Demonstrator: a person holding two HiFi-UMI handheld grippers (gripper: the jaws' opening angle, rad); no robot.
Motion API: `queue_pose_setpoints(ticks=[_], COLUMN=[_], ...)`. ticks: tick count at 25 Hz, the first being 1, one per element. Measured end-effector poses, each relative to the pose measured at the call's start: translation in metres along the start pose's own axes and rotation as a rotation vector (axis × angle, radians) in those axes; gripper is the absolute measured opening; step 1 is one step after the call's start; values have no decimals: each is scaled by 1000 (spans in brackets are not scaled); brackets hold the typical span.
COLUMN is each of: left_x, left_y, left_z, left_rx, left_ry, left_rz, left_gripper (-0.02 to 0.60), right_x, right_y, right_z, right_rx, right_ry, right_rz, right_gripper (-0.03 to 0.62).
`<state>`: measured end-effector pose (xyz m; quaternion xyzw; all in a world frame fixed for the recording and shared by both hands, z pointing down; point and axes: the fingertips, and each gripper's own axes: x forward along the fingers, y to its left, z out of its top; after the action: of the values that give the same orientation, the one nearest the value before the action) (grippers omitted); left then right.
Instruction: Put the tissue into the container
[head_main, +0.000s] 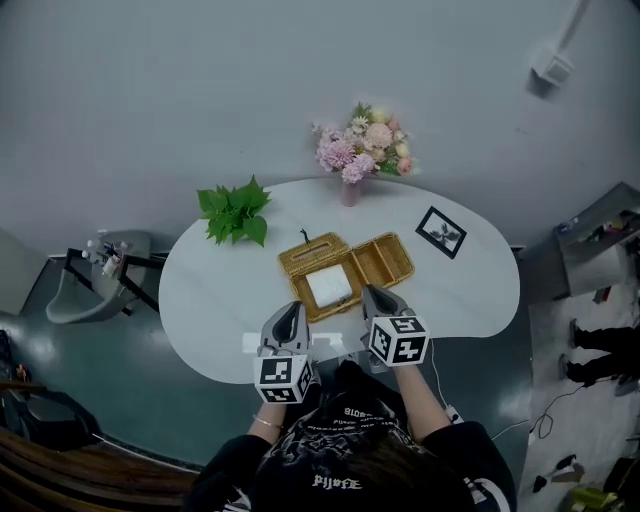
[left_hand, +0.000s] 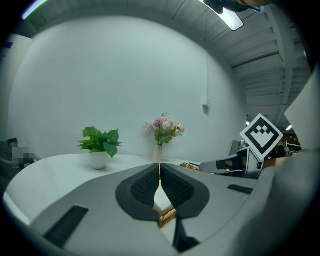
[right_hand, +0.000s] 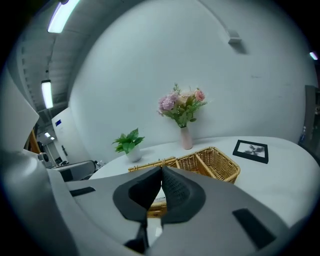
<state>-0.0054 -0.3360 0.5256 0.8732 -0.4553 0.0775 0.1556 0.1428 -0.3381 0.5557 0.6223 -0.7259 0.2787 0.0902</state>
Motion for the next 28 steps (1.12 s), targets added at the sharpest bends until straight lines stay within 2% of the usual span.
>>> queue_pose_setpoints(ticks=[3,6,17,28], left_x=[-3,-5,-2,12], left_y=[-1,-4,-9,1], left_z=[-6,-10,-12,-31], left_rx=[1,1,19,31], left_ry=[6,7,0,71], left_rz=[-10,-20,-43,-14], left_gripper=[26,26,26,26], right_x=[-9,-15,-16,-6], right_y=[6,8,10,7], right_z=[6,8,3,-3], right_rx=[-9,-40,-134,-192], right_ry=[-76,-101,-92,-46], right_rz=[6,-16,-41,-55], right_gripper=[23,23,23,23])
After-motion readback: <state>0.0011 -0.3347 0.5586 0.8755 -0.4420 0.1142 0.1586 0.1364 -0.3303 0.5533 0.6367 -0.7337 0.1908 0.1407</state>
